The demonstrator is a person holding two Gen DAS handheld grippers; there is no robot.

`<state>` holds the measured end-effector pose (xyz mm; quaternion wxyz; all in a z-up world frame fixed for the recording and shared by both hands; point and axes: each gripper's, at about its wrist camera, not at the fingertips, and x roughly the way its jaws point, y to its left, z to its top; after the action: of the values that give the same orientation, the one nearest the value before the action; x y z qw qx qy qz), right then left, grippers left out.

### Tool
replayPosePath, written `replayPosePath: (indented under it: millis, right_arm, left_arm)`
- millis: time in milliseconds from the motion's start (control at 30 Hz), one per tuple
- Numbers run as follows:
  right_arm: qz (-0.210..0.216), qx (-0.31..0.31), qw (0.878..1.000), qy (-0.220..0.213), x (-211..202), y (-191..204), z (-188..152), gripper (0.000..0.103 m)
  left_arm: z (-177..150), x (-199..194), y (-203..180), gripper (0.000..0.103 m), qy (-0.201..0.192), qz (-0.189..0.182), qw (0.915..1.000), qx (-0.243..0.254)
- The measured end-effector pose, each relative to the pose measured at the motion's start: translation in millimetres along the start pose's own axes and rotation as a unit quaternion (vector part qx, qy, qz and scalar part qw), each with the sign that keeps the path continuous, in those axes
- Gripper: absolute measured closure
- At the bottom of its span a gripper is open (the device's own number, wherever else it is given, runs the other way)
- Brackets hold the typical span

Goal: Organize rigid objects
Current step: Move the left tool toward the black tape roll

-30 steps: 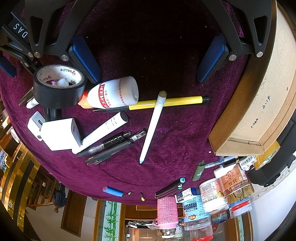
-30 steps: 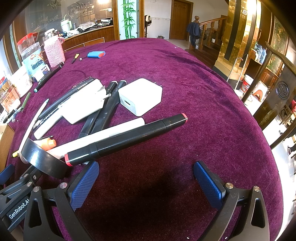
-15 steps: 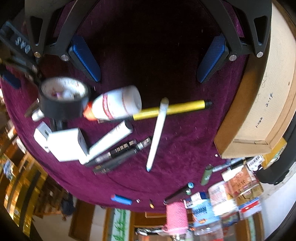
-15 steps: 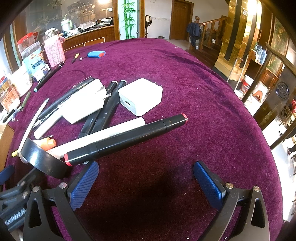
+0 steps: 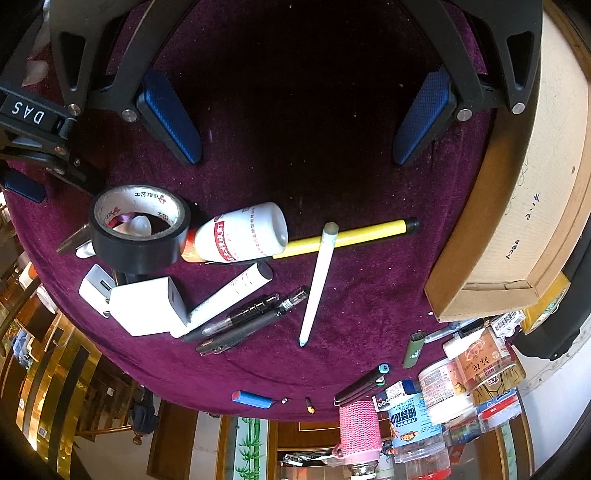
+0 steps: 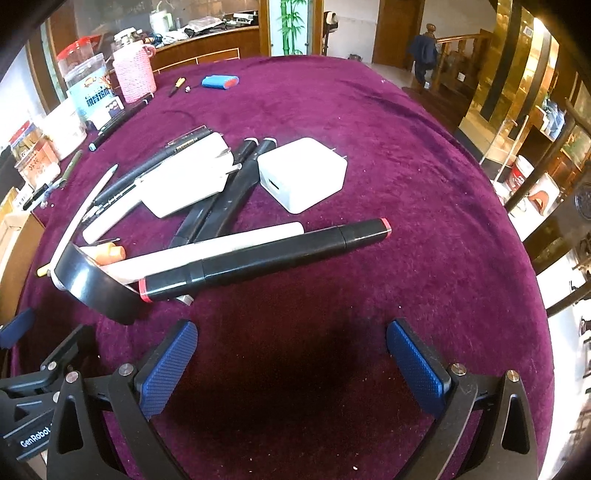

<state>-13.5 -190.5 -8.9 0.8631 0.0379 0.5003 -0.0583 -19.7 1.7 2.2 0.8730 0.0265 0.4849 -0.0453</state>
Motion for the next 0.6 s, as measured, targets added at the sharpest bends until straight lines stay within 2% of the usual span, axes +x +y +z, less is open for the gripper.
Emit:
replayPosePath:
  millis: [167, 500, 600]
  right_arm:
    - [-0.01, 0.013, 1.0, -0.018, -0.1, 1.4, -1.6, 0.001]
    - [-0.015, 0.027, 0.999, -0.006, -0.1, -0.8, 3.3, 0.001]
    - [-0.014, 0.06, 0.997, -0.037, -19.2, -11.9, -2.3, 0.001]
  left_arm:
    - [0.4, -1.0, -0.4, 0.0, 0.0, 0.001, 1.0, -0.004]
    - [1.9, 0.2, -0.5, 0.0, 0.0, 0.007, 0.9999, -0.01]
    - [1.9, 0.2, -0.4, 0.0, 0.0, 0.007, 0.9999, -0.01]
